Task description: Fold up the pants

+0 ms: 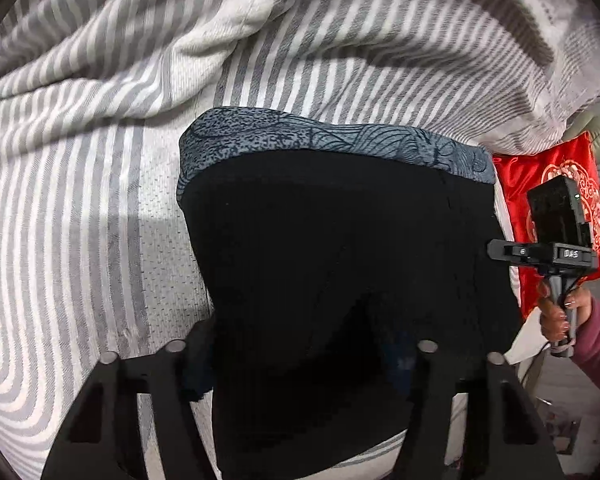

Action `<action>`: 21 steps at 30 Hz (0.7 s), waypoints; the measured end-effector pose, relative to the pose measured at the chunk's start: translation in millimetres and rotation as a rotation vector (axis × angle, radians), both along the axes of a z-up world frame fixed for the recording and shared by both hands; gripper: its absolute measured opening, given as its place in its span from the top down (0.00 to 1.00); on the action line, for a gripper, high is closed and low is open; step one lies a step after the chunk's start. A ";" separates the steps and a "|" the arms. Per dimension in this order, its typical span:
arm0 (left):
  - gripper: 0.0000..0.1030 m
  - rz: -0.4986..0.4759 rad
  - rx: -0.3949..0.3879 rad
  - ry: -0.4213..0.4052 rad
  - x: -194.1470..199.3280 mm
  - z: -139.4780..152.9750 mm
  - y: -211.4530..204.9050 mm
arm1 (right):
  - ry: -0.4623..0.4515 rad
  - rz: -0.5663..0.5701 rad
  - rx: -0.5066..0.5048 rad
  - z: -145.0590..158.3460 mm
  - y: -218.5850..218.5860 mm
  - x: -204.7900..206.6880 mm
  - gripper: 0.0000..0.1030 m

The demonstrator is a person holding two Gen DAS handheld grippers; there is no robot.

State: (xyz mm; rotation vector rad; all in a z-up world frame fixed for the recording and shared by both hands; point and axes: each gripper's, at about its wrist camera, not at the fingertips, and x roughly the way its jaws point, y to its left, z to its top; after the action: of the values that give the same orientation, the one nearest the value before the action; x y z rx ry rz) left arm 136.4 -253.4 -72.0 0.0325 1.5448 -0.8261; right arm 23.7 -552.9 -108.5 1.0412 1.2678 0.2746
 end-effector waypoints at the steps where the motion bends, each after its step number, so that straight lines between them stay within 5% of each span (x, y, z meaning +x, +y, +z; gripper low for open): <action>1: 0.44 0.001 0.001 -0.007 -1.3 2.1 1.3 | -0.009 -0.002 0.005 4.2 1.8 -0.5 0.64; 4: 0.52 0.018 -0.002 -0.022 -5.6 11.2 9.6 | -0.038 -0.016 0.038 15.1 7.1 -5.5 0.66; 21: 0.52 0.024 0.009 -0.051 -72.9 63.3 13.5 | -0.088 -0.050 0.128 61.2 20.5 -69.5 0.68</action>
State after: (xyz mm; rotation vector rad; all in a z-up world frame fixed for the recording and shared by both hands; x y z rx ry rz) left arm 63.5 -239.9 -8.7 0.0414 1.4984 -0.7931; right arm -45.8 -532.3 -47.3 1.1565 1.1551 0.3634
